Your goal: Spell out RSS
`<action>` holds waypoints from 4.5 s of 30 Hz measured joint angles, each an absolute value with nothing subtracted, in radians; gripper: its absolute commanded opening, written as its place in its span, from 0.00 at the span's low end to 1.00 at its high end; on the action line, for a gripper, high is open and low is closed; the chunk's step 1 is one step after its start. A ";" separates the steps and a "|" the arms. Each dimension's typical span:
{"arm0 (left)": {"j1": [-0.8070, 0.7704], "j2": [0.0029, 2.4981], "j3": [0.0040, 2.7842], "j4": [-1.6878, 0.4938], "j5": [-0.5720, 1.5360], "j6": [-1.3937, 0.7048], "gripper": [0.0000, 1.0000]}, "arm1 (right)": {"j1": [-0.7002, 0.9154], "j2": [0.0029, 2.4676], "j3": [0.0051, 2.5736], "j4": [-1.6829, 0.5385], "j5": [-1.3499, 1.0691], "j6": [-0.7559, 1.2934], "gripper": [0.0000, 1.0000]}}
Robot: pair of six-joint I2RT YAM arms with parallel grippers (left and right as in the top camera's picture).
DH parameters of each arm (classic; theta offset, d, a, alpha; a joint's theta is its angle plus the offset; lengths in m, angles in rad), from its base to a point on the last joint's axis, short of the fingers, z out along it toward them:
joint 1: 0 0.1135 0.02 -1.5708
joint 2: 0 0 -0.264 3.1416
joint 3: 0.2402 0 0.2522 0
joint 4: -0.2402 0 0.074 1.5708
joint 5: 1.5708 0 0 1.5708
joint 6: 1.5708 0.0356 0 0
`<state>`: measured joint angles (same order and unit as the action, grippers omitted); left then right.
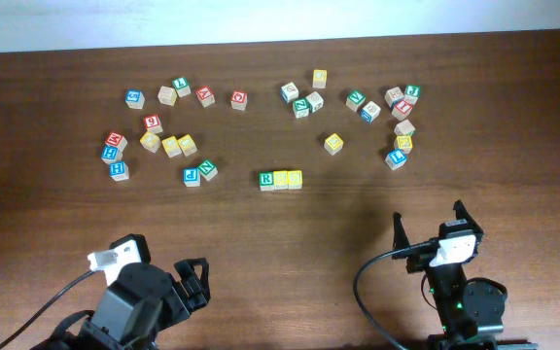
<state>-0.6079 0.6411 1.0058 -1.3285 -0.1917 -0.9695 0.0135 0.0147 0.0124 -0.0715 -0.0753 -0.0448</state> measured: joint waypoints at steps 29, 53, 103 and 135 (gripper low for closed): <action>-0.608 0.641 1.006 -1.328 -0.192 -0.970 0.99 | 0.014 0.015 0.012 -0.075 -0.026 0.000 0.98; -0.633 0.617 1.006 -1.361 -0.192 -0.970 0.99 | 0.014 0.015 0.012 -0.075 -0.027 0.000 0.98; 0.017 0.017 0.080 0.030 0.272 0.007 0.99 | 0.014 0.015 0.012 -0.075 -0.026 -0.001 0.98; 0.046 0.013 0.012 -0.079 -0.019 -0.035 0.99 | 0.013 0.015 0.012 -0.075 -0.026 0.000 0.98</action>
